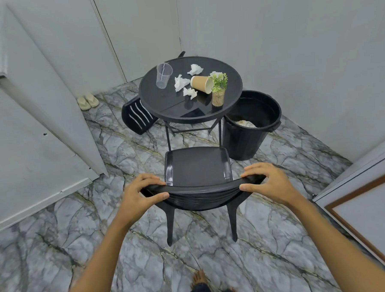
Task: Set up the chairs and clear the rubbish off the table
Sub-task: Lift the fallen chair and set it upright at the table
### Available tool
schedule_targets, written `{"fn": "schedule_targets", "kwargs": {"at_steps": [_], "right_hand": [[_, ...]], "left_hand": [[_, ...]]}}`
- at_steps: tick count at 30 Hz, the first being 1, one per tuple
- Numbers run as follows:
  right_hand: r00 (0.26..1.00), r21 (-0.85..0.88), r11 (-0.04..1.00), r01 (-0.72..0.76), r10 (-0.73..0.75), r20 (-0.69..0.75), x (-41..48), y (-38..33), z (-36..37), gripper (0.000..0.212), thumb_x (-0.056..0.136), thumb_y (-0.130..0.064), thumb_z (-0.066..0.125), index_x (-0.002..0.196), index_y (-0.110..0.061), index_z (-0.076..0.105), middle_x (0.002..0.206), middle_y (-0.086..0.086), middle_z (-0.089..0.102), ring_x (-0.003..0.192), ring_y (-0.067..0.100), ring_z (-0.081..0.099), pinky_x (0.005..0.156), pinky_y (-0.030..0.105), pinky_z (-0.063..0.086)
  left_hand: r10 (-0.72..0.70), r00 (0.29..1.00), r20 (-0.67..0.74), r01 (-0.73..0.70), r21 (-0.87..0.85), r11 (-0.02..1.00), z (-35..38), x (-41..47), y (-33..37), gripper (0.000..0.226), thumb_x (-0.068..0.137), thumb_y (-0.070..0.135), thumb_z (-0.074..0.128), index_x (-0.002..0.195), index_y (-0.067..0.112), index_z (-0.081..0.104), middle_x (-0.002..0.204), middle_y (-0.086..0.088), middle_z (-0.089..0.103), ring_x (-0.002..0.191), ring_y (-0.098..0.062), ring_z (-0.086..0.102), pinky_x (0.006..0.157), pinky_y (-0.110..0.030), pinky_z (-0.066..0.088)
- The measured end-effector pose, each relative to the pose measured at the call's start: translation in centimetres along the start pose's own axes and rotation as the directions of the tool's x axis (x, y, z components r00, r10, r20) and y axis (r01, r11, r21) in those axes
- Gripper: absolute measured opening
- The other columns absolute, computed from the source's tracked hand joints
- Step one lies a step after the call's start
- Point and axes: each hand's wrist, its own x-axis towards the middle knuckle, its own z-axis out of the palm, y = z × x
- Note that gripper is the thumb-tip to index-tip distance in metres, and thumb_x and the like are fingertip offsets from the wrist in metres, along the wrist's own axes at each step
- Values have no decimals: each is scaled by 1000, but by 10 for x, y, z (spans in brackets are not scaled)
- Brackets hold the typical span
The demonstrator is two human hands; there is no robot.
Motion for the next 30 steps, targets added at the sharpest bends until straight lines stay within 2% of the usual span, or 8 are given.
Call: {"fn": "schedule_targets", "kwargs": {"at_steps": [2, 6, 11, 15, 17, 21, 27, 30], "right_hand": [[999, 28, 999, 28, -29, 35, 1, -3, 1, 38, 60, -73, 70, 91, -51, 70, 101, -35, 65, 102, -11, 56, 84, 14, 41], [996, 88, 996, -4, -4, 84, 4, 2, 4, 33, 61, -68, 76, 87, -48, 73, 97, -25, 70, 97, -2, 63, 82, 20, 46], [997, 138, 989, -42, 32, 74, 4, 3, 7, 33, 60, -65, 77, 85, -44, 75, 95, -19, 71, 97, 1, 62, 84, 23, 46], [997, 132, 991, -37, 28, 70, 3, -1, 7, 31, 62, -63, 77, 85, -42, 75, 89, -11, 72, 92, 6, 63, 84, 32, 49], [997, 125, 991, -50, 42, 66, 2, -1, 7, 30, 62, -62, 76, 86, -42, 75, 91, -14, 70, 97, 6, 61, 87, 32, 48], [992, 109, 988, -106, 98, 76, 0, 1, 9, 29, 60, -61, 76, 87, -49, 74, 101, -34, 66, 119, 1, 50, 98, 30, 39], [991, 117, 986, -122, 114, 75, -2, -1, 9, 30, 59, -62, 76, 87, -51, 73, 102, -32, 67, 121, -3, 48, 99, 27, 38], [990, 121, 984, -134, 127, 64, -4, -3, 8, 31, 60, -61, 77, 89, -50, 73, 110, -27, 67, 129, 3, 43, 105, 32, 36]], "left_hand": [[-26, 1000, -12, 25, -44, 999, 2, -2, 0, 28, 65, 29, 88, 91, 23, 79, 104, 7, 67, 106, -9, 62, 92, -10, 43], [-77, 997, -21, 75, -81, 994, 3, -3, 2, 30, 63, 30, 88, 91, 21, 80, 103, 6, 68, 107, -10, 62, 91, -11, 44], [-91, 996, 13, 91, -17, 996, -3, 2, 3, 31, 62, 35, 88, 91, 28, 79, 101, 14, 69, 106, -8, 61, 94, -22, 45], [-92, 993, 72, 91, 18, 996, -9, 9, 4, 30, 62, 41, 87, 89, 31, 79, 100, 5, 69, 101, -12, 61, 92, -30, 46], [-93, 992, 86, 91, 36, 995, -11, 11, 4, 30, 62, 43, 87, 88, 32, 79, 99, 6, 69, 99, -10, 61, 90, -29, 46], [-100, 991, 83, 99, 23, 995, -11, 10, 4, 29, 61, 40, 88, 87, 32, 79, 96, 5, 70, 101, -14, 61, 91, -32, 47], [-94, 993, 67, 94, 12, 996, -10, 1, 2, 28, 65, 40, 85, 91, 36, 79, 106, 12, 68, 110, -4, 57, 93, -9, 41], [-111, 991, 80, 111, 1, 994, -12, 0, 8, 24, 67, 34, 85, 90, 36, 79, 104, 9, 69, 108, -1, 59, 92, -11, 43]]}}
